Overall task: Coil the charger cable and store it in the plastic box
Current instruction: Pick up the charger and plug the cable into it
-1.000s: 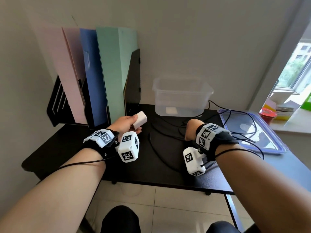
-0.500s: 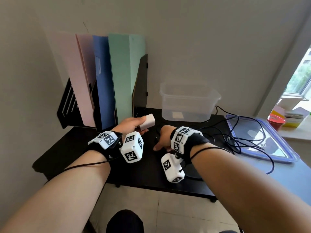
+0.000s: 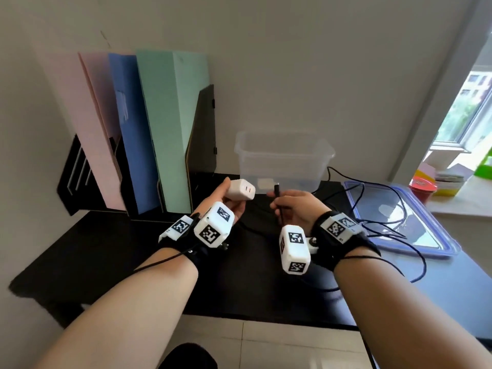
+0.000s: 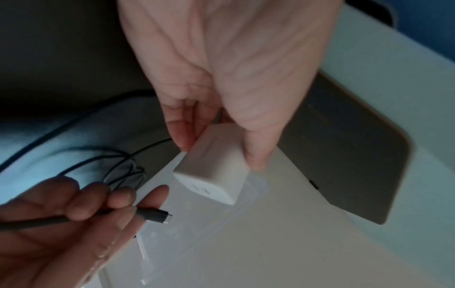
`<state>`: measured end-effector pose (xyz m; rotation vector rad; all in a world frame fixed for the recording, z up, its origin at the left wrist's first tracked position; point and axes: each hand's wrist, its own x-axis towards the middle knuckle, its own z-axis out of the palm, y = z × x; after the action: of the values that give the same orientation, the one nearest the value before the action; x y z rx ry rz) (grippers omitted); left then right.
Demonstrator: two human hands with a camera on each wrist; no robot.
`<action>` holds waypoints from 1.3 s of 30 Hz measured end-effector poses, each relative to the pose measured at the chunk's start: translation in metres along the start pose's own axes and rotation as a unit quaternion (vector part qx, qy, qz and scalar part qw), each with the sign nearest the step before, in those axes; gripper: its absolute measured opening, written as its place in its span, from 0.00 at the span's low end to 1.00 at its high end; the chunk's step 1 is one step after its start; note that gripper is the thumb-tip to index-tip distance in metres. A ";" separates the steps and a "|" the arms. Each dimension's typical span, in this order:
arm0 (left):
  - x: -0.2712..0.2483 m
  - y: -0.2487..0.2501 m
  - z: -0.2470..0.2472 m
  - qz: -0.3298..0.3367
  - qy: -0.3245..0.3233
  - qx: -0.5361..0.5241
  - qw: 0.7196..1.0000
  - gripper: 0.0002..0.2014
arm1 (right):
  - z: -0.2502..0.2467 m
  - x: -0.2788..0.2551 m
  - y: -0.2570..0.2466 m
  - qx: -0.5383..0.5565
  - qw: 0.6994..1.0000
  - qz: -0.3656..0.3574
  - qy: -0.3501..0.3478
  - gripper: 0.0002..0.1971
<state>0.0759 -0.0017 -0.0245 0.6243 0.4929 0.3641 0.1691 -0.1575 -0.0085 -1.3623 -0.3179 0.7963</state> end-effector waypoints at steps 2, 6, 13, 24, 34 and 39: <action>0.005 -0.006 0.006 -0.004 -0.018 -0.049 0.999 0.13 | -0.005 0.006 0.002 0.006 1.000 -0.011 -0.002 0.11; 0.019 -0.010 0.004 0.006 -0.034 -0.070 0.997 0.15 | -0.005 0.014 0.010 -0.034 0.999 -0.031 -0.013 0.12; 0.027 -0.016 0.001 0.017 -0.038 -0.078 0.996 0.19 | 0.008 0.018 0.019 -0.082 0.993 -0.085 -0.022 0.17; 0.019 -0.020 0.005 0.040 -0.040 -0.002 0.998 0.12 | 0.008 0.019 0.022 -0.144 0.981 -0.130 0.030 0.13; 0.020 -0.020 0.000 0.060 -0.058 0.028 0.996 0.10 | 0.010 0.012 0.019 -0.163 0.977 -0.131 0.047 0.14; 0.023 -0.020 -0.007 0.071 -0.071 0.050 0.994 0.06 | 0.011 0.010 0.017 -0.188 0.972 -0.131 0.056 0.13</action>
<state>0.0948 -0.0032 -0.0498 0.7789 0.3334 0.4276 0.1638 -0.1424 -0.0242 -1.6703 -0.5675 0.4481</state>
